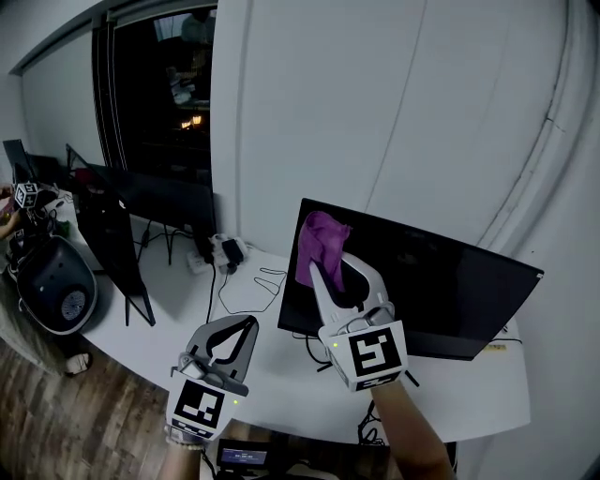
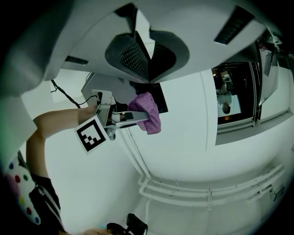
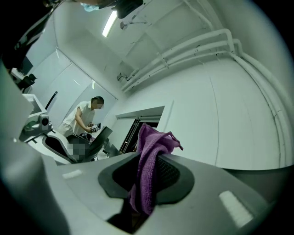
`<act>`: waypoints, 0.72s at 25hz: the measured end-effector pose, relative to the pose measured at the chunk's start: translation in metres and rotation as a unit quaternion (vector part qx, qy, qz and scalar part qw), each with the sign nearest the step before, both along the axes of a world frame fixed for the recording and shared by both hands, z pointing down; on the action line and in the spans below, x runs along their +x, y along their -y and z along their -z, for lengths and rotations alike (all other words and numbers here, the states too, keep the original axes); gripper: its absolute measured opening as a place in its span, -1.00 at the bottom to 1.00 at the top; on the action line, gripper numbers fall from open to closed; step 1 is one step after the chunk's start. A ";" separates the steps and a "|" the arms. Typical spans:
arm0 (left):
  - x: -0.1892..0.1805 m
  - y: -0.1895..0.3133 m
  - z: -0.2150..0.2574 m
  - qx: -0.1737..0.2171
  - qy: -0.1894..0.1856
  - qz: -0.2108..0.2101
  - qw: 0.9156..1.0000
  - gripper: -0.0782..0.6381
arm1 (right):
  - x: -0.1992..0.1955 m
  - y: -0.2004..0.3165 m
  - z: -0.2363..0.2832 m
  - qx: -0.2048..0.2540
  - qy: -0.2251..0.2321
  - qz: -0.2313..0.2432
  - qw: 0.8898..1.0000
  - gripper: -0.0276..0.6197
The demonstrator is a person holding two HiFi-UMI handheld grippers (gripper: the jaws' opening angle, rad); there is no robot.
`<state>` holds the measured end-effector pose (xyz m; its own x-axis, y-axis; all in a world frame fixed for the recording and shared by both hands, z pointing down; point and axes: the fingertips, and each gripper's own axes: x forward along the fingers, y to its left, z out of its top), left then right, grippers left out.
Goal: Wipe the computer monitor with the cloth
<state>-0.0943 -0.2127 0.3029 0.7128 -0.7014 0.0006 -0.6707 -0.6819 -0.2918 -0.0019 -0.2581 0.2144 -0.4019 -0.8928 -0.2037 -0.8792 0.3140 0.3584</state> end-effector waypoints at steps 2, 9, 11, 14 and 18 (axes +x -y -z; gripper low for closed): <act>-0.003 0.000 0.000 0.000 -0.002 0.004 1.000 -0.76 | -0.009 0.009 0.005 0.002 0.001 0.007 1.000 -0.64; -0.014 0.004 -0.003 -0.007 0.006 0.023 1.000 -0.76 | -0.023 0.036 0.009 -0.004 -0.009 0.013 1.000 -0.64; -0.017 0.005 -0.002 -0.005 0.006 0.025 1.000 -0.76 | -0.026 0.042 0.010 -0.006 -0.011 0.012 1.000 -0.64; -0.020 0.005 0.000 -0.002 0.007 0.027 1.000 -0.76 | -0.028 0.051 0.013 -0.012 -0.004 0.012 1.000 -0.64; -0.022 0.005 0.000 0.000 0.009 0.029 1.000 -0.76 | -0.025 0.064 0.015 -0.030 0.019 0.008 0.999 -0.64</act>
<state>-0.1167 -0.2177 0.3025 0.6709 -0.7414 0.0129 -0.7037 -0.6421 -0.3041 -0.0272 -0.3220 0.1994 -0.4101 -0.8971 -0.1645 -0.8860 0.3490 0.3053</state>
